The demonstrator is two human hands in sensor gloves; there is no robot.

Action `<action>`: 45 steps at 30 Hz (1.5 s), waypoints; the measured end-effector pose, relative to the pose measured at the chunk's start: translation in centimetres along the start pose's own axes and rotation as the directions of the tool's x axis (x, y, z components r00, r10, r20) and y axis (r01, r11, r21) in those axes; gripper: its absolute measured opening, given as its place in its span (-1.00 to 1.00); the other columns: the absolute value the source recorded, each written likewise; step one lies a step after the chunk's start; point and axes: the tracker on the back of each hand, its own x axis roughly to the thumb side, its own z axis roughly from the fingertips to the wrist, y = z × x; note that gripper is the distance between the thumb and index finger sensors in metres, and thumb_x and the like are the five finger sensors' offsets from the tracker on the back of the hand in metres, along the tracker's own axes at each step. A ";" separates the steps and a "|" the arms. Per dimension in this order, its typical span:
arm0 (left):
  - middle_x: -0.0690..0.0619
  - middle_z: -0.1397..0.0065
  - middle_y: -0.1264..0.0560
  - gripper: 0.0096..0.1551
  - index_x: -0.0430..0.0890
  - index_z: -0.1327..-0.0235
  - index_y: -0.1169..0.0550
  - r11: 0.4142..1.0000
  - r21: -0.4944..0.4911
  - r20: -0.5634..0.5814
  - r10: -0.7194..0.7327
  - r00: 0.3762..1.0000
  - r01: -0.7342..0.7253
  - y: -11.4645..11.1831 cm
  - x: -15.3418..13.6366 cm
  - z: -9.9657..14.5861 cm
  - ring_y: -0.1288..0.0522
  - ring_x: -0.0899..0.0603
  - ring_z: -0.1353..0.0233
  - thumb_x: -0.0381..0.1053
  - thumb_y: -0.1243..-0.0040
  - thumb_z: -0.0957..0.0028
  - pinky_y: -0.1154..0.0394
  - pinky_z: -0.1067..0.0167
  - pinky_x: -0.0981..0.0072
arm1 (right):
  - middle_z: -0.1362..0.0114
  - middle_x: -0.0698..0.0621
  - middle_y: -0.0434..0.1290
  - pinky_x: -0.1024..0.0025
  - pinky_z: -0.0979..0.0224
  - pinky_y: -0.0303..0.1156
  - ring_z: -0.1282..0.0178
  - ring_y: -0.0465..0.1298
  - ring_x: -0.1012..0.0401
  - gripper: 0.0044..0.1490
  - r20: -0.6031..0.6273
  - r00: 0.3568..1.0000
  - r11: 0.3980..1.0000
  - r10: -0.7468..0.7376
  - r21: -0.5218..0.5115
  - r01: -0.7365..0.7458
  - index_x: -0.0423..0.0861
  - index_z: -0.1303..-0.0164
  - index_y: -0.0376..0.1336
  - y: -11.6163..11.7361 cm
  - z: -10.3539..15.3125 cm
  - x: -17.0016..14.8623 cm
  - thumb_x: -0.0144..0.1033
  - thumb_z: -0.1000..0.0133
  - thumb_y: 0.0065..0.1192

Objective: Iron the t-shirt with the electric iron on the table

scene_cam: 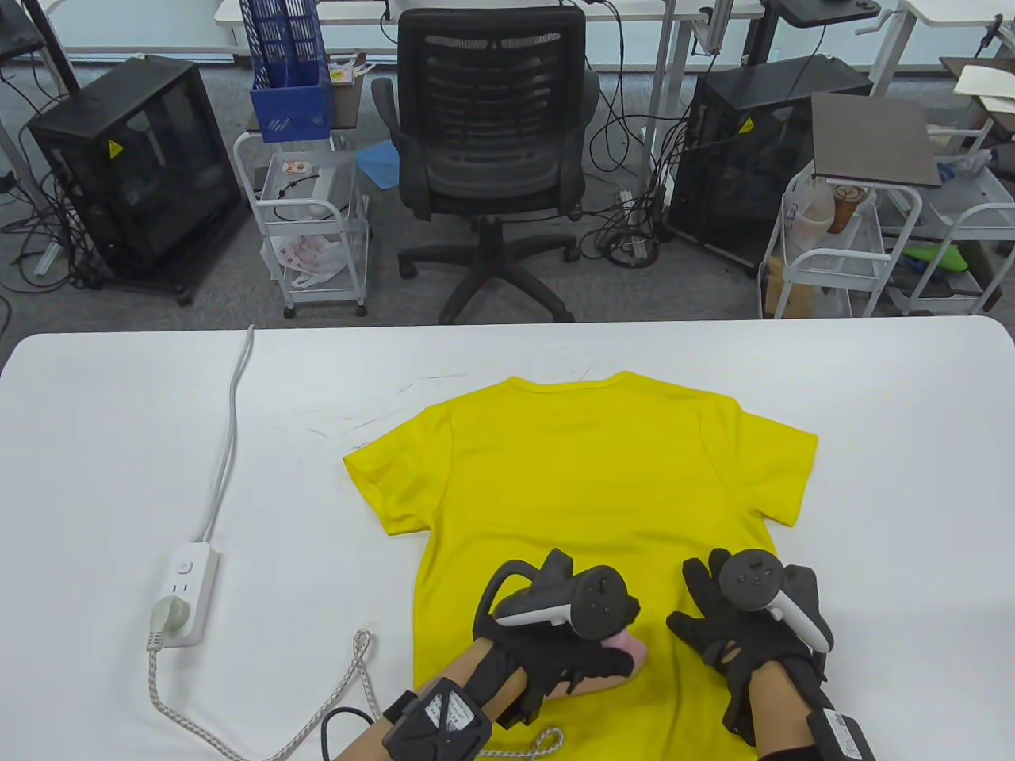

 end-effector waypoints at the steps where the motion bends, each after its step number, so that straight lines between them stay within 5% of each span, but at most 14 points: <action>1: 0.13 -0.01 -0.64 -0.09 0.18 -0.45 -0.33 1.000 0.015 -0.066 0.009 0.998 -0.008 0.2 -1.2 -0.1 -0.73 -0.04 0.27 0.45 -0.27 0.19 -0.62 0.07 0.01 | -0.65 0.04 -0.42 -0.20 -0.46 -0.48 -0.59 -0.49 0.02 0.00 0.001 1.000 1.000 0.001 0.000 -0.001 0.24 -0.53 -0.24 0.0 0.0 0.0 0.26 -0.03 0.18; 5: 0.11 -0.02 -0.64 -0.09 0.15 -0.46 -0.33 0.990 0.056 -0.277 0.141 0.950 -0.131 0.9 -6.7 0.3 -0.73 -0.05 0.26 0.43 -0.27 0.18 -0.62 0.07 0.00 | -0.65 0.05 -0.42 -0.20 -0.46 -0.48 -0.59 -0.49 0.02 0.00 0.005 1.000 1.000 -0.006 0.004 0.006 0.24 -0.53 -0.23 -0.1 0.0 -0.1 0.25 -0.04 0.18; 9: 0.11 -0.01 -0.64 -0.11 0.15 -0.46 -0.34 0.954 0.030 -0.232 0.296 0.926 -0.298 0.5 -8.3 0.6 -0.72 -0.03 0.29 0.43 -0.26 0.15 -0.63 0.11 0.03 | -0.65 0.04 -0.42 -0.22 -0.45 -0.49 -0.59 -0.49 0.01 0.01 -0.001 1.000 1.000 -0.006 0.006 0.006 0.24 -0.54 -0.24 0.0 0.0 0.0 0.26 -0.04 0.17; 21: 0.16 0.00 -0.65 -0.11 0.17 -0.44 -0.36 0.983 -0.164 0.191 0.117 0.975 -0.086 -1.2 2.8 0.1 -0.74 0.00 0.29 0.46 -0.25 0.18 -0.65 0.10 0.07 | -0.65 0.04 -0.42 -0.21 -0.46 -0.49 -0.59 -0.49 0.01 0.00 0.001 1.000 1.000 -0.009 0.004 0.009 0.24 -0.54 -0.24 0.0 0.0 -0.1 0.26 -0.04 0.17; 25: 0.15 0.02 -0.66 -0.11 0.18 -0.43 -0.37 0.999 -0.046 0.100 0.026 0.995 -0.022 -0.7 2.6 0.0 -0.75 -0.02 0.29 0.46 -0.27 0.20 -0.65 0.11 0.04 | -0.65 0.04 -0.42 -0.21 -0.46 -0.49 -0.59 -0.49 0.01 0.00 0.002 1.000 1.000 -0.009 0.005 0.009 0.24 -0.53 -0.23 0.0 0.0 -0.1 0.26 -0.04 0.17; 29: 0.14 0.01 -0.65 -0.10 0.17 -0.44 -0.36 0.999 0.033 -0.083 0.018 0.996 -0.015 0.3 -0.8 -1.2 -0.74 -0.03 0.28 0.45 -0.29 0.19 -0.64 0.10 0.02 | -0.65 0.04 -0.42 -0.20 -0.46 -0.49 -0.59 -0.49 0.02 0.00 0.005 1.000 1.000 -0.015 0.009 0.015 0.24 -0.54 -0.23 -0.1 0.0 -0.1 0.25 -0.04 0.17; 35: 0.15 0.01 -0.65 -0.10 0.14 -0.43 -0.36 0.987 0.100 -0.399 0.156 0.904 -0.127 1.9 -7.8 -2.9 -0.73 -0.02 0.29 0.42 -0.34 0.18 -0.63 0.10 0.03 | -0.65 0.04 -0.43 -0.21 -0.45 -0.49 -0.59 -0.50 0.01 0.00 0.003 1.000 1.000 -0.015 0.013 0.015 0.24 -0.54 -0.24 0.0 0.0 -0.1 0.26 -0.04 0.16; 38: 0.14 0.02 -0.65 -0.11 0.13 -0.42 -0.37 0.969 0.111 -0.457 0.246 0.855 -0.220 2.2 -9.6 -3.3 -0.73 -0.02 0.30 0.40 -0.36 0.18 -0.64 0.12 0.03 | -0.65 0.04 -0.43 -0.21 -0.45 -0.49 -0.59 -0.50 0.01 0.00 0.004 1.000 1.000 -0.016 0.013 0.016 0.24 -0.54 -0.24 -0.1 0.0 -0.1 0.26 -0.04 0.16; 41: 0.15 0.04 -0.65 -0.12 0.12 -0.41 -0.38 0.956 0.078 -0.390 0.289 0.874 -0.282 2.0 -8.8 -4.1 -0.73 0.00 0.33 0.40 -0.36 0.18 -0.65 0.15 0.05 | -0.65 0.04 -0.43 -0.21 -0.45 -0.50 -0.59 -0.50 0.01 0.00 0.005 1.000 1.000 -0.021 0.016 0.021 0.24 -0.54 -0.24 -0.1 0.0 -0.1 0.26 -0.04 0.16; 45: 0.15 0.02 -0.66 -0.12 0.14 -0.42 -0.38 0.954 -0.068 -0.161 0.280 0.946 -0.294 1.5 -4.0 -6.1 -0.74 0.00 0.31 0.42 -0.32 0.17 -0.65 0.13 0.07 | -0.65 0.03 -0.43 -0.22 -0.45 -0.50 -0.59 -0.50 0.01 0.01 0.005 1.000 1.000 -0.017 0.015 0.017 0.23 -0.54 -0.24 -0.1 0.0 -0.1 0.26 -0.04 0.17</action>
